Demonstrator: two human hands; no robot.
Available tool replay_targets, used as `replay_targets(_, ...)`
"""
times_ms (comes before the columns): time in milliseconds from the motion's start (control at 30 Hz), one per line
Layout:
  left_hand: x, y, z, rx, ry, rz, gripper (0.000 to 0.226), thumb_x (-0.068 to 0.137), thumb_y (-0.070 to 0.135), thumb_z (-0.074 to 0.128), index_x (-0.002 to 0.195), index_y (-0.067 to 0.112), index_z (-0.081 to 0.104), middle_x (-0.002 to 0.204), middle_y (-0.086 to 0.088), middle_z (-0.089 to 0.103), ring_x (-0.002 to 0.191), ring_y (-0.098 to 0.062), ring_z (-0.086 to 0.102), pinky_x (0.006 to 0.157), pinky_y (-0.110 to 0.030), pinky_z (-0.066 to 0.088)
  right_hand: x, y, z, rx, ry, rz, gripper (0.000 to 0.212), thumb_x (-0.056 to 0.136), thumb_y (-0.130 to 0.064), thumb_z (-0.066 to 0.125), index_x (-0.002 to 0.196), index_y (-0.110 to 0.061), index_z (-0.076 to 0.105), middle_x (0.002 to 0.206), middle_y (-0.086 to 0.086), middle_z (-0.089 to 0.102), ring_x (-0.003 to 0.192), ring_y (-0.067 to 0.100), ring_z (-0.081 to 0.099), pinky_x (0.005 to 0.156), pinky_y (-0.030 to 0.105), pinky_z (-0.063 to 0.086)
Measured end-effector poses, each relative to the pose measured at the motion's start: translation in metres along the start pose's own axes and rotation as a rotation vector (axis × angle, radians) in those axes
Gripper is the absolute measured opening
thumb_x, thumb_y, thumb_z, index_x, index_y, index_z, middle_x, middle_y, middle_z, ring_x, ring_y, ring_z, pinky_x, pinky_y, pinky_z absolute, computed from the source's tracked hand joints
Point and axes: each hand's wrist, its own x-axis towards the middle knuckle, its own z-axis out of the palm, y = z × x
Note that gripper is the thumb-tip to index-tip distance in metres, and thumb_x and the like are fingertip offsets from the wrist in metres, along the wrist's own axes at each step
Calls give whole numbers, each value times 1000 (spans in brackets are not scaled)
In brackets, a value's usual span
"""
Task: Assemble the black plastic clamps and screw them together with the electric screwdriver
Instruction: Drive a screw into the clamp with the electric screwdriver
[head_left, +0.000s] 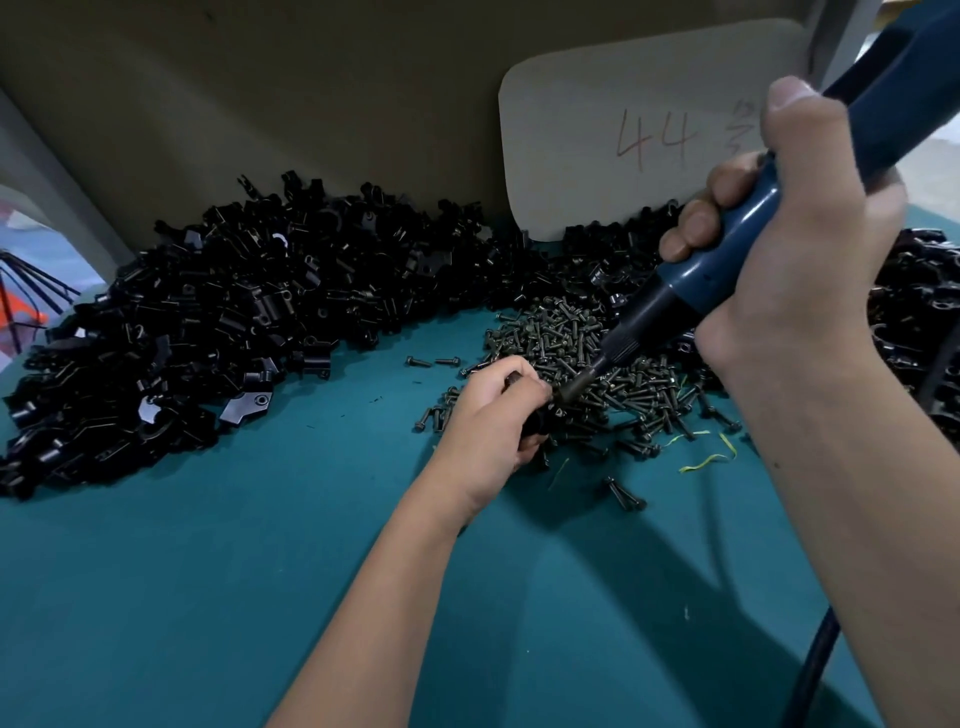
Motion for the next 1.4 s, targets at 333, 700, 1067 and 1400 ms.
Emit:
replay_targets(333,0,-1,2,84,1,43,21,86,34,52,67,30,47,58,17,42,54,-13,43,45,-14,33,-4,2,7,-67,-119,-86,18,95,-6,60,91,-10,43,60,1,47,43,20,42,52,31,40)
replay_targets(700,0,-3,0,34,-26,45,20,87,29,52,68,26,46,63,7,39,52,-12,38,45,-17,30,-8,3,9,-70,-161,-119,18,95,-5,58,87,-10,43,59,1,46,42,21,41,50,30,39)
replay_targets(1067,0,-4,0,26,-41,60,20,87,26,51,67,24,47,60,4,39,48,-10,36,42,-17,28,-8,5,10,-59,-176,-122,20,94,-4,58,83,-11,43,58,2,44,41,21,41,50,30,39)
replay_targets(1400,-1,-3,1,31,-11,55,19,85,26,50,66,26,48,58,6,42,48,-10,37,42,-18,28,-8,8,9,-30,-162,-103,18,94,-4,57,86,-10,42,57,2,45,40,20,41,50,29,39)
